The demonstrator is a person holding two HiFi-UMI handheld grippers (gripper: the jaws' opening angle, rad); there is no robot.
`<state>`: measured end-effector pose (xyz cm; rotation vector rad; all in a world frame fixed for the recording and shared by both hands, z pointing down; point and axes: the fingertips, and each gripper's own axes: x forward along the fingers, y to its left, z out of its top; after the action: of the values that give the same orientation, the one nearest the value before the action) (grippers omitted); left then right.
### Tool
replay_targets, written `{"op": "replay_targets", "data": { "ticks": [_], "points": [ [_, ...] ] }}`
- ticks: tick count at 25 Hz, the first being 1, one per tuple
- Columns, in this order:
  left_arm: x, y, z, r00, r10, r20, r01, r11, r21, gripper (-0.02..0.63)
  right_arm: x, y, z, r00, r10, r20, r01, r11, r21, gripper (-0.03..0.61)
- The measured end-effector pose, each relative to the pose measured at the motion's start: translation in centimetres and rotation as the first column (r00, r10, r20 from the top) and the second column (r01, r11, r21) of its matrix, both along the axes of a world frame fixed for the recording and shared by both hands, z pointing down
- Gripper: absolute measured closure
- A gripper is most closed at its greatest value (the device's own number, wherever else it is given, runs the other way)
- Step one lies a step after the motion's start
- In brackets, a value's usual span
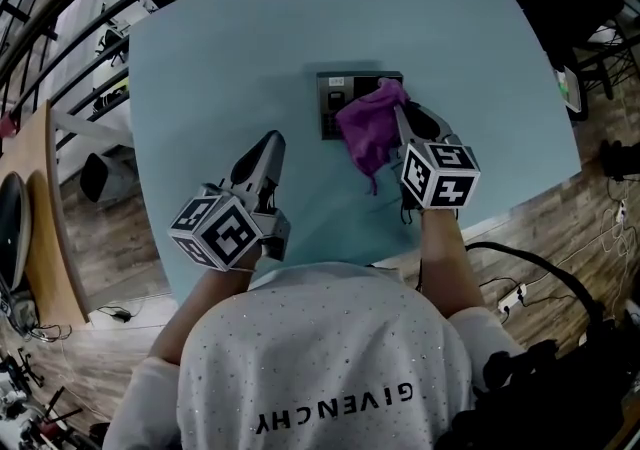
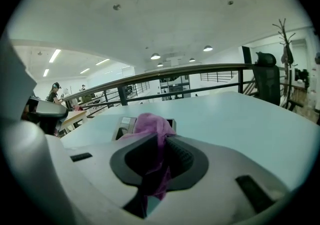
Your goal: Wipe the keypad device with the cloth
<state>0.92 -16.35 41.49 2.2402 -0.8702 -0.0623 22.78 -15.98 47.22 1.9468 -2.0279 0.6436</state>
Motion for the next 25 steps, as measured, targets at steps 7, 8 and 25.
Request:
{"op": "replay_targets", "data": {
  "ticks": [7,8,25],
  "points": [
    [-0.1,0.4,0.1,1.000,-0.008,0.003,0.008,1.000,0.002,0.609,3.4,1.1,1.0,0.992,0.112,0.064,-0.111,0.993,-0.030,0.528],
    [0.0,0.5,0.1,1.000,-0.009,0.004,0.009,1.000,0.002,0.609,3.8,1.3,1.1,0.989,0.123,0.077,-0.121,0.992,-0.031,0.528],
    [0.7,2.4,-0.2,1.000,0.000,0.017,0.000,1.000,-0.004,0.609,-10.0,-0.6,-3.6,0.954,-0.277,0.118,0.259,0.954,0.148,0.529]
  ]
}}
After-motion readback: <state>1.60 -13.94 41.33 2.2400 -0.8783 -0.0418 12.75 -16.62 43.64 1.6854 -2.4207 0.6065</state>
